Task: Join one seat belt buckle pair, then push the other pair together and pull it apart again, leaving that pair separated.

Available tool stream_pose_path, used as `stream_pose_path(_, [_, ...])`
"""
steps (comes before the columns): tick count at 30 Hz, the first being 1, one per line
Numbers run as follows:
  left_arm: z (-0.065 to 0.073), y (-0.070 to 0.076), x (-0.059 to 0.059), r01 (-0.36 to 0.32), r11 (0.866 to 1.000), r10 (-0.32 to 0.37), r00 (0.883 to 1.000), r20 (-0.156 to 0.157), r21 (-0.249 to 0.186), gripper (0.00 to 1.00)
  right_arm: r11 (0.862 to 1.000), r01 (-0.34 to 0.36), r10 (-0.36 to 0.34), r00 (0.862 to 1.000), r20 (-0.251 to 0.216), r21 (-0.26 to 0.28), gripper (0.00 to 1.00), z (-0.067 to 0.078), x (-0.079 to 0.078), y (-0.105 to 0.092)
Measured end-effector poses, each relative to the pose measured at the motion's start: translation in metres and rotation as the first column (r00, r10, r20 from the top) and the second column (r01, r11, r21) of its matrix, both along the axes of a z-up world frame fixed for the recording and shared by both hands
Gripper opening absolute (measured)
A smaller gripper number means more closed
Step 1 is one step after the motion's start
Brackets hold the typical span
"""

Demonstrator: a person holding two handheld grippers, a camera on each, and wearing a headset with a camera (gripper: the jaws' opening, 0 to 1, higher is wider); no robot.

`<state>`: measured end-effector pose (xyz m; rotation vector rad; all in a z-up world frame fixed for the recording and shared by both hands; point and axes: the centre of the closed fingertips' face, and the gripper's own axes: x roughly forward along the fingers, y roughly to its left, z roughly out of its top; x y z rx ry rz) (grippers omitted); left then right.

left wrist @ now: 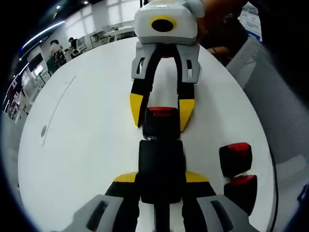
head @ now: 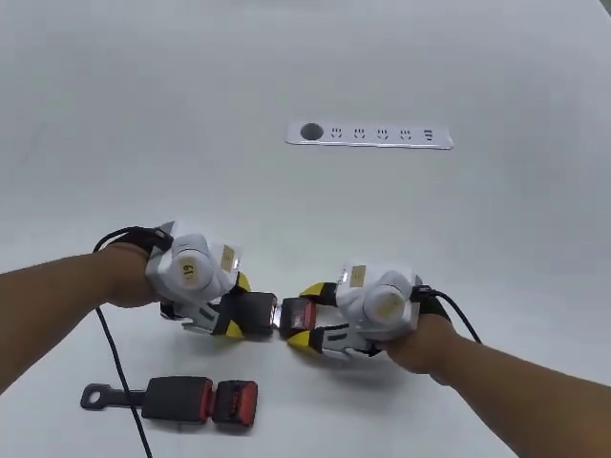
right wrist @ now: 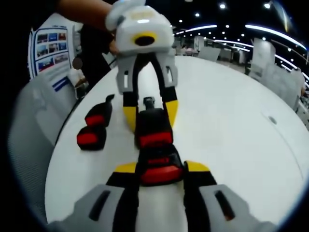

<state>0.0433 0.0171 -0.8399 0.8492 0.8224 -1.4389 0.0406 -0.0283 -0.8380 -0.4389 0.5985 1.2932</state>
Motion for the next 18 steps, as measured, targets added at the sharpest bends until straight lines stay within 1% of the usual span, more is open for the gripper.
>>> stream_pose_path(3, [-0.0012,0.0002,0.0002,0.003,1.0,-0.003,1.0,0.001,0.01,0.34,1.0,0.0,0.0,1.0,0.001,-0.008,0.35,0.0002,-0.0004,-0.001])
stream_pose_path(9, [-0.0024,0.0014,0.0,-0.003,1.0,0.003,1.0,0.0,0.01,0.35,1.0,0.002,-0.002,1.0,0.007,-0.021,0.35,-0.0004,-0.0013,-0.0002])
stream_pose_path(15, [-0.0032,0.0021,-0.0001,-0.005,1.0,0.005,1.0,-0.002,-0.003,0.35,0.999,0.001,-0.001,1.0,0.012,-0.033,0.35,-0.0012,-0.0013,-0.0003])
stream_pose_path(18, [-0.0042,0.0028,0.0003,-0.009,1.0,0.009,1.0,-0.003,-0.009,0.35,1.0,0.006,-0.006,1.0,0.013,-0.021,0.35,-0.0019,-0.001,-0.0009])
